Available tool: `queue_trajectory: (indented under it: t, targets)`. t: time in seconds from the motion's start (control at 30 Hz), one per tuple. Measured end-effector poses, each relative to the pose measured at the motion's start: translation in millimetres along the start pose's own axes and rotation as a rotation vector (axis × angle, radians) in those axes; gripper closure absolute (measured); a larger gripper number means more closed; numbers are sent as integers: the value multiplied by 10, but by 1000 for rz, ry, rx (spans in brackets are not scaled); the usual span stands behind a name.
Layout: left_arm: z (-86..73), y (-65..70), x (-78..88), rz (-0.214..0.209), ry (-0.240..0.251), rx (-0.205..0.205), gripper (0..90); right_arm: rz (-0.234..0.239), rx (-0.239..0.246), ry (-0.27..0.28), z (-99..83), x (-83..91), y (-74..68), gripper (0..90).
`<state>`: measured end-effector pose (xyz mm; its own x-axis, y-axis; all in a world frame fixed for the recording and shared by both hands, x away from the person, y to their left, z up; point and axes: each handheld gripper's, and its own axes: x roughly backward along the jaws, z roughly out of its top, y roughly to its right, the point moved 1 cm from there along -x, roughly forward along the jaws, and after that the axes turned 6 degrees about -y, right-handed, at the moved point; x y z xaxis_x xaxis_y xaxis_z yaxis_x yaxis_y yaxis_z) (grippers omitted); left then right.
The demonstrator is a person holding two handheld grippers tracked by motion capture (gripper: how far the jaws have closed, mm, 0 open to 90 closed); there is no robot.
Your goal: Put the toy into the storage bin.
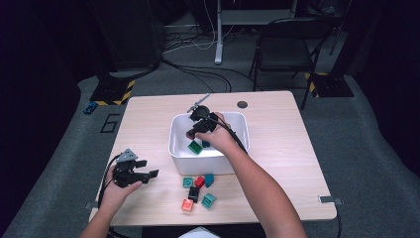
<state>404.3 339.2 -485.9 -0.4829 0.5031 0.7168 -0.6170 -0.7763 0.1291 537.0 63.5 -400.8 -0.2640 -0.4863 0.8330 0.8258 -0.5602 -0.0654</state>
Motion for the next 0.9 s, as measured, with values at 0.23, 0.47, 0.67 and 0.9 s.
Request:
queue_trajectory:
  t: [0.23,0.47,0.67,0.9]
  targets:
    - [-1,2,0,0,1,1,273,-16,-8,20,6,54,1,507]
    - [0,-3,-3,2,-1,-4,272,-22,14,47,-42,355,-42,490]
    - [0,2,2,4,-7,-4,273,-18,22,78,-138,645,-120,484]
    - [-2,1,2,4,-8,-4,273,-18,59,83,-262,872,-235,484]
